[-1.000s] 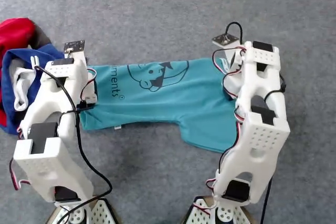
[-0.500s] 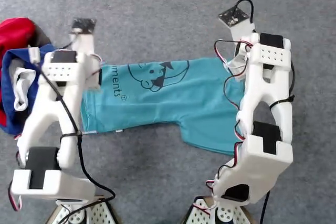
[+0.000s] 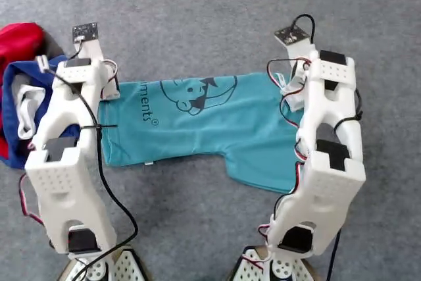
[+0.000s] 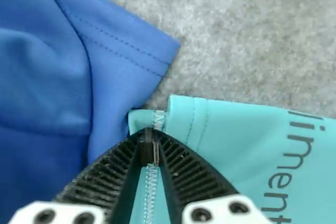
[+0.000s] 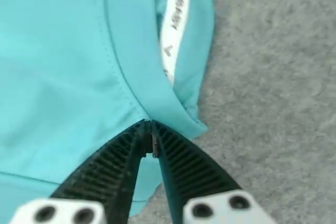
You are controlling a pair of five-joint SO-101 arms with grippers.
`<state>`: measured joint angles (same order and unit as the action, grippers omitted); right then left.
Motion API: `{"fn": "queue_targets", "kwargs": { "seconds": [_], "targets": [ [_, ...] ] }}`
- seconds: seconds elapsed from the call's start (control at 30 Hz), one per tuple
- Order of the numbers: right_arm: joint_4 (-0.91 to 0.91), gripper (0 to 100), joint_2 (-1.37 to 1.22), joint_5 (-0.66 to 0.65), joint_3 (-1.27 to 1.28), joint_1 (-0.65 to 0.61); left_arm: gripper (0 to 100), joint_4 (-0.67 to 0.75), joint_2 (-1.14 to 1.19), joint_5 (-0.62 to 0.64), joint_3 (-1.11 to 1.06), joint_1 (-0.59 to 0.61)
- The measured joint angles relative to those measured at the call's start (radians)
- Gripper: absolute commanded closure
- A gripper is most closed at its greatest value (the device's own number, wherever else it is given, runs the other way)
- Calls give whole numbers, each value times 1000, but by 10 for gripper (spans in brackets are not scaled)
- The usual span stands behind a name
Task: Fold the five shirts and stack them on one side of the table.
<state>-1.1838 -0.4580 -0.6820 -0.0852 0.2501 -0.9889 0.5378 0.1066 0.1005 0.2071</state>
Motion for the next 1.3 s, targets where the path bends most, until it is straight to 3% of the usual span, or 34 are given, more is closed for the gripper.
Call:
{"fn": "queue_targets", "kwargs": {
  "seconds": [0.17, 0.37, 0.53, 0.63, 0.8, 0.97, 1.07, 1.13, 1.3],
  "targets": [
    [-64, 984, 21, -48, 3, 5, 971, -183, 100, 0, 224, 3],
    [-199, 984, 250, -170, 40, -38, 972, -362, 112, 0, 410, 6],
    [-247, 984, 534, -305, 242, -48, 972, -482, 38, -21, 439, 0],
    [-247, 982, 729, -388, 431, -52, 972, -489, -52, -63, 351, 0],
    [-241, 956, 1003, -443, 744, -137, 972, -295, -282, -107, -28, 38],
    [-212, 828, 1128, -431, 950, -267, 971, 103, -643, -140, -598, 48],
    [-169, 820, 1140, -410, 1020, -308, 971, 364, -779, -100, -896, 63],
    [-126, 828, 1143, -405, 1062, -321, 971, 466, -786, -68, -980, 87],
    [-51, 828, 1143, -405, 1168, -358, 971, 470, -663, -48, -901, 160]
  ]
}}
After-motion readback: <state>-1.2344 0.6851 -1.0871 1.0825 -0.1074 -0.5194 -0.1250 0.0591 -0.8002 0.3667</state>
